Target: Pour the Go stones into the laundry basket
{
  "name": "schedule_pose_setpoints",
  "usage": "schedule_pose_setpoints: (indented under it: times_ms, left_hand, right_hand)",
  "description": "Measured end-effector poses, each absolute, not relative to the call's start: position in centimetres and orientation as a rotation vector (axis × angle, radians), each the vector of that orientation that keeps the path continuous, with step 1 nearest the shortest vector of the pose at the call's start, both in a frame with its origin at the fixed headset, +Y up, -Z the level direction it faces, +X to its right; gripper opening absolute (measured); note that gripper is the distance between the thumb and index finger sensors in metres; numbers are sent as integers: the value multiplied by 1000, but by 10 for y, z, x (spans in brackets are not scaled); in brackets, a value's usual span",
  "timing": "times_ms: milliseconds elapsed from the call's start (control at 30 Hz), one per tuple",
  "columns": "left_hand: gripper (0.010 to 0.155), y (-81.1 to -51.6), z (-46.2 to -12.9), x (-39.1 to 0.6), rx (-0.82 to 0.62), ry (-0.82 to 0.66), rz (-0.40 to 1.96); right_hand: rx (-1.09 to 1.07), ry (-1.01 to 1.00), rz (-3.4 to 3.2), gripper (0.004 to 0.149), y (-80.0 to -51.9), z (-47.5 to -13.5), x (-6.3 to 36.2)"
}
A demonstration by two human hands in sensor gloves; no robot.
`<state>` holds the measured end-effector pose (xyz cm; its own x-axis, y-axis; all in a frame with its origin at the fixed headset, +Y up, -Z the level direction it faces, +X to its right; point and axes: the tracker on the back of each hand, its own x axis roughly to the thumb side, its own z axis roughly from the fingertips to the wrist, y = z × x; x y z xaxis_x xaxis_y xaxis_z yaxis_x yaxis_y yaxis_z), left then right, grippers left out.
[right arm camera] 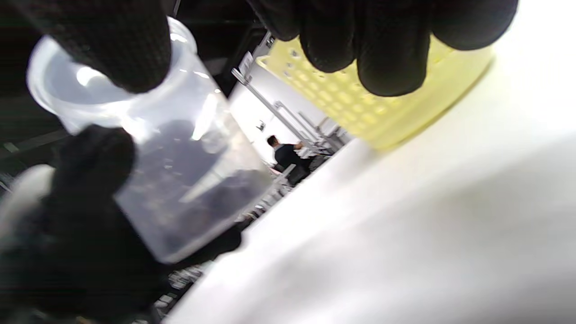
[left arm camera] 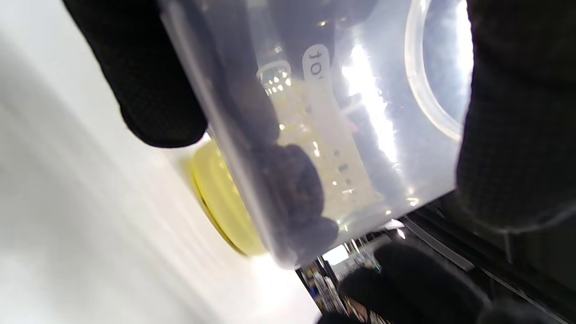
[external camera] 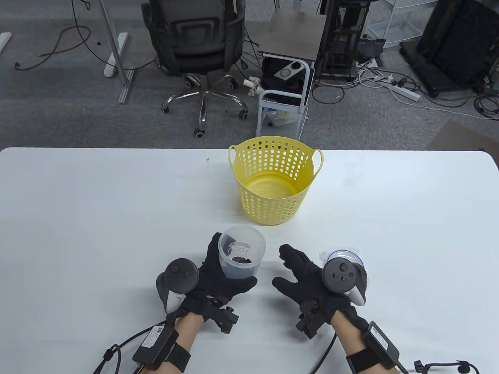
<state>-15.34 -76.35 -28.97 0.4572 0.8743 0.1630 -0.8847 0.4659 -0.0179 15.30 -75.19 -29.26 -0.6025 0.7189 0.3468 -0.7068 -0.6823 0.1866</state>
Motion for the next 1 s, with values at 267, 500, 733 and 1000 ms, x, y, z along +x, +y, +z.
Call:
schedule_pose_setpoints:
  times_ms: [267,500,733,1000]
  left_hand:
    - [131,-731,-303,-176,157,-6,1028]
    - [130,-677,-326,-185,229,54,955]
    - [130,-629,-354,-183,280,103,951]
    - [129,-598,-379,-172,314,138,911]
  right_hand:
    - [565,102,2446,84,-753,-293,148]
    - [610,95,2473,83,-749,-290,144]
    - [639,101,2493,82,-747,-288,139]
    - [637,132,2511,81,-748,-289,138]
